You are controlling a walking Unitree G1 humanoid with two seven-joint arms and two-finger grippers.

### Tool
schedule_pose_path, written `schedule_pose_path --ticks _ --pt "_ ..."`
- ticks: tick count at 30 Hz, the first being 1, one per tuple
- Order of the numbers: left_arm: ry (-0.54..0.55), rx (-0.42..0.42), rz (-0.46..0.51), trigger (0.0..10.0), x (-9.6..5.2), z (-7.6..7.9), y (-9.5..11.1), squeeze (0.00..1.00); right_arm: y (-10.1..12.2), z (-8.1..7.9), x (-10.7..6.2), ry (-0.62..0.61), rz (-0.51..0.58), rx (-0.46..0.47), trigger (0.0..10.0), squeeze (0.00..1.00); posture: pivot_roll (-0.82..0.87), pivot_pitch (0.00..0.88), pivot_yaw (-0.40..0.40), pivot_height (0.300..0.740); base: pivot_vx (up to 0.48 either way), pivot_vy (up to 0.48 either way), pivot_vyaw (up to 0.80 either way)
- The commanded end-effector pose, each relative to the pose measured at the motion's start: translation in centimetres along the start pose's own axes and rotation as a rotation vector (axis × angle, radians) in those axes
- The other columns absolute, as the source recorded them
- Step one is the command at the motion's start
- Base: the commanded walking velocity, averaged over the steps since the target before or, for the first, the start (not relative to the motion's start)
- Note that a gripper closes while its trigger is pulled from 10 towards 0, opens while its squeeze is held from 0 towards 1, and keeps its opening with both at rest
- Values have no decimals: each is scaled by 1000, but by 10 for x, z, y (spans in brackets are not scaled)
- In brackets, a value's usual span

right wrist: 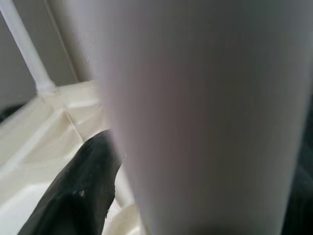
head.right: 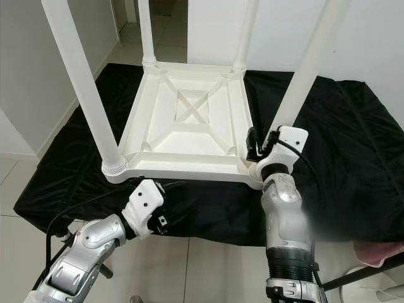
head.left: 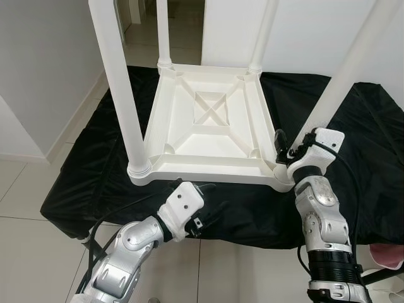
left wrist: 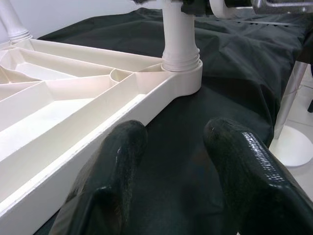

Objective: Building children table

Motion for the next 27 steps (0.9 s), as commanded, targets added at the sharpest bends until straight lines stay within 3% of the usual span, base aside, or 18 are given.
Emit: schedule_pose_path --ticks 1,2,5,6,8,9,10,11,12,13,14,15,17,19,20,22,25,27 --pt "-3 -7 3 10000 3 1 2 0 1 -8 1 37 -10 50 10000 0 -51 70 -3 740 0 0 0" --pt "-5 -9 9 10000 4 3 3 0 2 -7 2 35 -15 138 10000 0 -53 70 -2 740 0 0 0" --pt "-6 -14 15 10000 6 4 5 0 2 -5 3 30 -27 205 10000 0 -53 70 -2 740 0 0 0" --pt "-8 -18 20 10000 7 6 6 0 1 -3 4 18 -41 285 10000 0 -55 69 -5 740 0 0 0" --pt "-8 -18 20 10000 7 6 6 0 1 -3 4 18 -41 285 10000 0 -55 69 -5 740 0 0 0" --pt "-9 -21 24 10000 8 7 7 0 -4 -1 4 15 -72 372 10000 0 -55 69 -6 740 0 0 0" --pt "-9 -21 24 10000 8 7 7 0 -4 -1 4 15 -72 372 10000 0 -55 69 -6 740 0 0 0" --pt "-7 -27 28 10000 10 7 8 0 -10 1 4 7 -107 489 10000 0 -55 69 -6 740 0 0 0" --pt "-7 -27 28 10000 10 7 8 0 -10 1 4 7 -107 489 10000 0 -55 69 -6 740 0 0 0" --pt "-5 -29 30 10000 11 8 9 0 -16 2 3 11 -141 599 10000 0 -54 71 -6 740 0 0 0" --pt "-5 -29 30 10000 11 8 9 0 -16 2 3 11 -141 599 10000 0 -54 71 -6 740 0 0 0" --pt "-4 -29 32 10000 13 8 9 0 -20 3 2 11 -161 688 10000 0 -53 73 -5 740 0 0 0" --pt "-4 -29 32 10000 13 8 9 0 -20 3 2 11 -161 688 10000 0 -53 73 -5 740 0 0 0" --pt "3 -33 38 10000 15 7 11 0 -39 11 -5 6 -208 938 10000 0 -46 81 -6 740 0 0 0" --pt "3 -33 38 10000 15 7 11 0 -39 11 -5 6 -208 938 10000 0 -46 81 -6 740 0 0 0" --pt "7 -35 41 10000 17 7 12 0 -55 19 -13 1 -241 1079 10000 0 -45 84 -6 740 0 0 0" --pt "9 -36 42 10000 17 8 13 0 -64 25 -18 -7 -249 1160 10000 0 -42 85 -7 740 0 0 0" --pt "14 -40 42 10000 18 8 13 0 -80 39 -29 -37 -201 1327 10000 0 -40 88 -6 740 0 0 0"
Point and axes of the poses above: a point about 5 cm out from each wrist's last joint towards the gripper, its own x axis pointing out of the wrist towards the gripper, its own y axis along the axis of the wrist's last joint, z = x × y, the point moved 2 cm from there along x, pointing out of the wrist towards the gripper, and after that the axes turned 13 degrees about x, right-handed, at the moved point
